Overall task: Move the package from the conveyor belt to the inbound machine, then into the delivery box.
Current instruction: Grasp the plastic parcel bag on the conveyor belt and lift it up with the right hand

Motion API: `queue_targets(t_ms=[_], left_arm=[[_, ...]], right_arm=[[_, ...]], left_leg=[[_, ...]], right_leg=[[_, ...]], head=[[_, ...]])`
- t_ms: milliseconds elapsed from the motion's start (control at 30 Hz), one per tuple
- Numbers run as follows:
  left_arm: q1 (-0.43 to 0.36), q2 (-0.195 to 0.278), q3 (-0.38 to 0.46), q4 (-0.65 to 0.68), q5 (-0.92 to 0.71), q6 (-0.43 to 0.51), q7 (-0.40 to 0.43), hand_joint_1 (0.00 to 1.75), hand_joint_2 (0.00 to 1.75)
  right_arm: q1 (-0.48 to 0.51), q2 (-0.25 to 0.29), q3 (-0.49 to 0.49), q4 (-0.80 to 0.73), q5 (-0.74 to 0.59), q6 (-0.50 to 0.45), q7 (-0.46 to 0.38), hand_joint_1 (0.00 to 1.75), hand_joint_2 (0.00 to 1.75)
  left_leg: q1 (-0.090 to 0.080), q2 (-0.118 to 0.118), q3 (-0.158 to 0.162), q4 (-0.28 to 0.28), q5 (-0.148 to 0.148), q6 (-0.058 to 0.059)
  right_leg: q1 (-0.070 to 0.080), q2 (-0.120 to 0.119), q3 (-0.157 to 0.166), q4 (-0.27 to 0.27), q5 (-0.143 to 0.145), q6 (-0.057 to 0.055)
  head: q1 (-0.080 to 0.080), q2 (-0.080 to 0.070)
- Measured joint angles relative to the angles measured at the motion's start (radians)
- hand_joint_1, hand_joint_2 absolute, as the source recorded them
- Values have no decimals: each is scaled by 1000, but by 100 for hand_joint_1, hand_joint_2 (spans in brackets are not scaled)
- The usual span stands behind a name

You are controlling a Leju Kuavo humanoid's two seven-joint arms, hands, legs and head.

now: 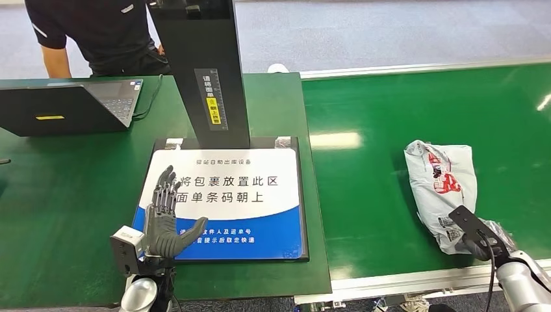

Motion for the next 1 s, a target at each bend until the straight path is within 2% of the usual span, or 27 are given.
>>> queue_targets(t_ms=[400,500,567,633,800,1000], left_arm=[[-6,-2,0,7,-10,-9,19,0,175],[-6,-5,1,10,-10,-9,21,0,175],[-2,-8,2,10,-11,-9,22,0,175],[-1,-11,3,10,-13,-8,22,0,175],[-2,-16,5,10,-16,0,21,0,175],[-3,-22,8,10,-16,4,14,0,175]], right_arm=[[29,5,-2,-12,-1,27,-16,175,175],[62,17,-17,-38,-33,-63,-87,175,175],[118,42,-41,-104,-73,-184,-178,175,175],[181,77,-60,-207,-94,-260,-230,175,175],[302,153,-52,-501,-64,-321,-247,175,175],[371,207,6,-715,-18,-356,-242,175,175]], left_leg=[[0,0,1,0,0,1],[0,-2,1,0,0,1],[0,-4,-1,0,0,2],[0,-4,-1,0,0,2],[0,-4,-2,-1,0,2],[1,-3,-2,-1,0,1]], right_leg=[[0,0,2,-1,0,1],[0,-2,4,-1,-1,1],[0,-4,3,-1,-1,1],[0,-4,2,-1,-1,1],[0,-4,0,-1,-1,1],[0,-3,0,-1,-1,1]], head=[[0,0],[0,0],[0,0],[0,0],[0,0],[0,0]])
